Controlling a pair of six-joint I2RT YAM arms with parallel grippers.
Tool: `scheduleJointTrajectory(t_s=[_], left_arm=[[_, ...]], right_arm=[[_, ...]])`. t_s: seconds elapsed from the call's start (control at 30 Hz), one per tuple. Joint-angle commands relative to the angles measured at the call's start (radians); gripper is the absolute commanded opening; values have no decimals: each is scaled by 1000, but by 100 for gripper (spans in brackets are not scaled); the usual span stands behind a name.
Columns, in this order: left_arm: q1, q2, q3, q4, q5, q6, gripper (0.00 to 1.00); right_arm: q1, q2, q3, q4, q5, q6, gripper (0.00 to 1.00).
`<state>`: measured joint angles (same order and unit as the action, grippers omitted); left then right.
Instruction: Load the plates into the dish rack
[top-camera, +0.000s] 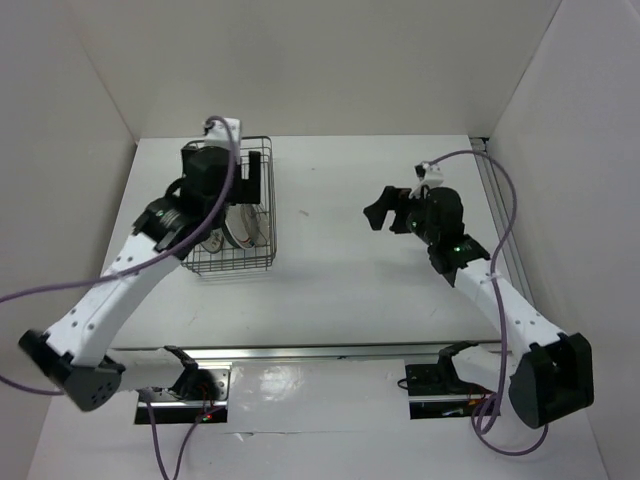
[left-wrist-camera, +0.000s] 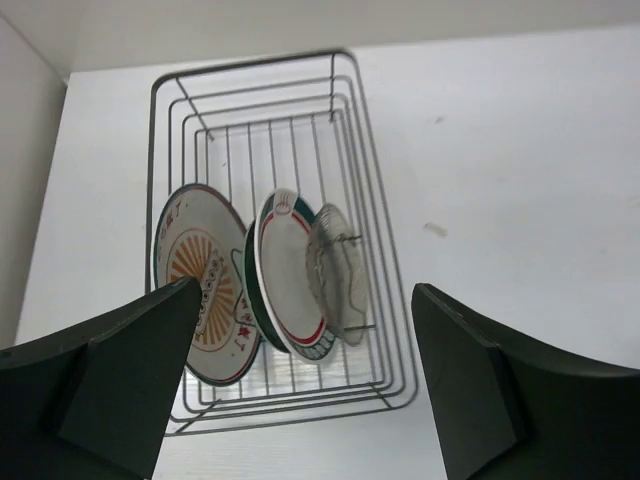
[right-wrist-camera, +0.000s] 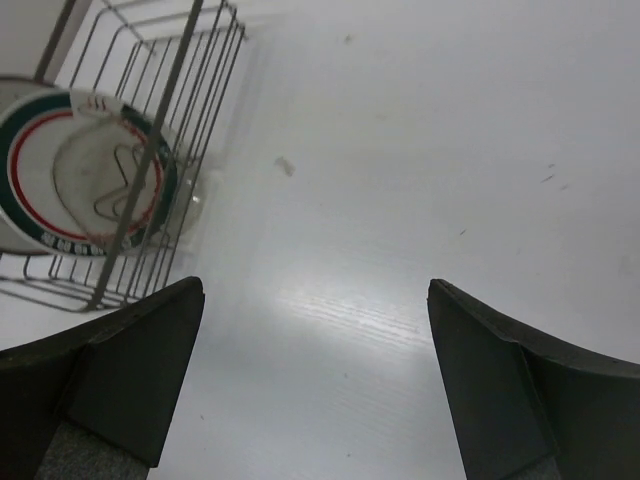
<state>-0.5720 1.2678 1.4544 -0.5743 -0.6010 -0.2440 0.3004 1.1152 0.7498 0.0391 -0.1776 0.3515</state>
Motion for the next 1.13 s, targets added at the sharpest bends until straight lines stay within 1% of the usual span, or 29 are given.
scheduleJointTrajectory(t_s=[0.0, 0.03, 0.07, 0.13, 0.17, 0.2, 0.27, 0.3, 0.37, 0.43, 0.47, 0.53, 0.63, 0.7, 0.83, 0.97, 1.1], left_arm=[[4, -82, 18, -18, 88, -60, 100], [4, -102, 18, -41, 89, -72, 100], [4, -146, 5, -41, 98, -86, 100], [4, -198, -38, -41, 87, -116, 100], [4, -226, -54, -41, 78, -127, 100], [4, -289, -93, -41, 78, -142, 100], [30, -341, -123, -41, 92, -143, 100], [68, -363, -138, -41, 104, -143, 100], [104, -415, -192, -52, 116, -110, 100], [104, -458, -260, -52, 107, -110, 100], [104, -505, -281, -52, 107, -132, 100], [115, -541, -346, -52, 107, -155, 100], [124, -599, -431, -42, 107, -172, 100], [124, -623, -454, -29, 107, -182, 100], [152, -624, -463, -3, 159, -172, 100], [173, -605, -474, 7, 217, -172, 100], [173, -605, -483, 17, 227, -161, 100]], right_arm=[[22, -115, 201, -241, 229, -57, 100], [22, -115, 236, -286, 257, -66, 100], [22, -124, 271, -368, 320, -66, 100], [31, -124, 351, -445, 381, -85, 100], [31, -138, 368, -473, 418, -85, 100], [43, -162, 378, -513, 487, -85, 100], [59, -193, 388, -541, 553, -85, 100], [72, -210, 388, -565, 602, -85, 100], [83, -245, 401, -588, 613, -85, 100], [104, -256, 428, -628, 633, -85, 100], [115, -256, 437, -639, 633, -85, 100], [149, -268, 450, -660, 673, -85, 100], [204, -310, 416, -641, 731, -85, 100], [223, -322, 404, -640, 754, -85, 100], [258, -331, 395, -631, 773, -85, 100], [258, -342, 385, -622, 782, -85, 100], [258, -333, 385, -622, 791, -85, 100]])
